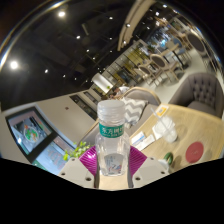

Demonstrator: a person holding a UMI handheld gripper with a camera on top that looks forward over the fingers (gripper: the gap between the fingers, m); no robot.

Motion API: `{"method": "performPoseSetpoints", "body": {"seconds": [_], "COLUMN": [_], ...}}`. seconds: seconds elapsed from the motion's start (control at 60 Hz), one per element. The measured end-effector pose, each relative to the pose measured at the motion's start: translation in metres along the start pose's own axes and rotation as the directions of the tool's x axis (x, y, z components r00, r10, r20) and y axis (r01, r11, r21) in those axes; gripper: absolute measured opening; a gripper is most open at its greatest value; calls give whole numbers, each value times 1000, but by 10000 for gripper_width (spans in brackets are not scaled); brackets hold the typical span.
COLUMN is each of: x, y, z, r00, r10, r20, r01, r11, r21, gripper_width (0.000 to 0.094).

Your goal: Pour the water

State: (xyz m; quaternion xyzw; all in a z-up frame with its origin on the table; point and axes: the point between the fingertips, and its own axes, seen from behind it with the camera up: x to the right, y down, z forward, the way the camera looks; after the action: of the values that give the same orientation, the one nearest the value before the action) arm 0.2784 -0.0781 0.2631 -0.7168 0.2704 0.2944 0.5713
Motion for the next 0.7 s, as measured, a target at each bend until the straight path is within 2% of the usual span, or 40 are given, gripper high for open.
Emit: {"method": "performPoseSetpoints", "body": {"seconds": [0.033,0.067,0.083,0.133,0.217,0.317,0.483,0.7], "x": [18,25,37,58,112,175,238,283], "y": [-4,-19,-20,-32,-40,-33,3,31], "z": [25,2,20,2,3,3,18,19], "r00": [995,981,971,932,835,731,656,660], "r10": [-93,-178,-219,-329,-487,-603,-685,-691], "r20": [-35,-70,-92,-154,-255,-320,-316,-296], "r01": [94,181,223,337,495,598,644,627], "r11": [995,983,974,941,868,792,727,723], "r21": [21,29,32,26,-36,-127,-240,-290], "gripper_width": [378,378,377,377,378,382,382,403]}}
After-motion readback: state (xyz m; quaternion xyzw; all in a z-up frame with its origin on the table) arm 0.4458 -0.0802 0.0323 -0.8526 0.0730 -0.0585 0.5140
